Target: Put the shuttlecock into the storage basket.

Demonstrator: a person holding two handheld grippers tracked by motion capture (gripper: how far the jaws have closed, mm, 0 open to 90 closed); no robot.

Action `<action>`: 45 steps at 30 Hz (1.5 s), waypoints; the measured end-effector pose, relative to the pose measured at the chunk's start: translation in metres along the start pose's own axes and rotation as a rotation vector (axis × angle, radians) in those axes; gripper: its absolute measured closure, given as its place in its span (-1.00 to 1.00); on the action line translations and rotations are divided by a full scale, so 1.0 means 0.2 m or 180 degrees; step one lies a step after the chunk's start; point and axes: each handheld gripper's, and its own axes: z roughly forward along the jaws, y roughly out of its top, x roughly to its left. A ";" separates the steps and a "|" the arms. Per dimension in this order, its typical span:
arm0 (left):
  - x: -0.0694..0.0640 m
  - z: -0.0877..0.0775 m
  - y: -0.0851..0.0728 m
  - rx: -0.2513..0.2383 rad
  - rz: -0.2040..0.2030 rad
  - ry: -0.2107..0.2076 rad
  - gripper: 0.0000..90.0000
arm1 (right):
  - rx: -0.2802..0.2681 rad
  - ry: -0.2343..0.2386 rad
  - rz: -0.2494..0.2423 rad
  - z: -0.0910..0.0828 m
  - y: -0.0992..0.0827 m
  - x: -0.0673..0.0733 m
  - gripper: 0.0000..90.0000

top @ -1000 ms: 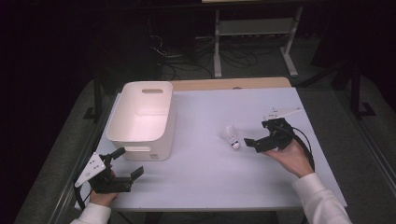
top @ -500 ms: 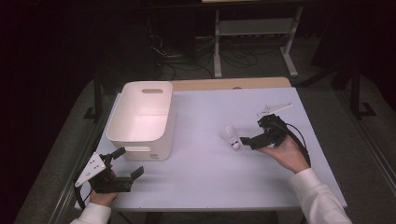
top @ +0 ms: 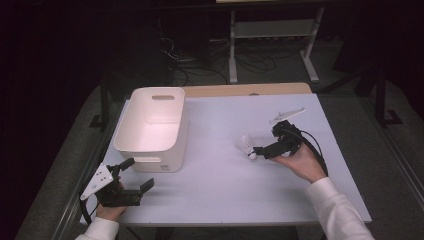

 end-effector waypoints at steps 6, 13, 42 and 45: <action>0.00 0.00 0.00 0.0004 -0.0005 -0.0010 -1.00 | 0.0080 0.0022 0.0038 0.03 0.01 0.00 -1.00; 0.00 0.00 0.00 0.0001 -0.0014 -0.0021 -1.00 | 0.0202 0.0048 0.0109 0.07 0.01 -0.01 -1.00; 0.00 0.00 0.00 -0.0003 -0.0020 -0.0035 -1.00 | 0.0578 0.0184 0.0391 0.25 0.01 -0.09 -1.00; 0.00 0.00 0.00 -0.0005 -0.0020 -0.0038 -1.00 | 0.0586 0.0200 0.0387 0.27 0.01 -0.09 -1.00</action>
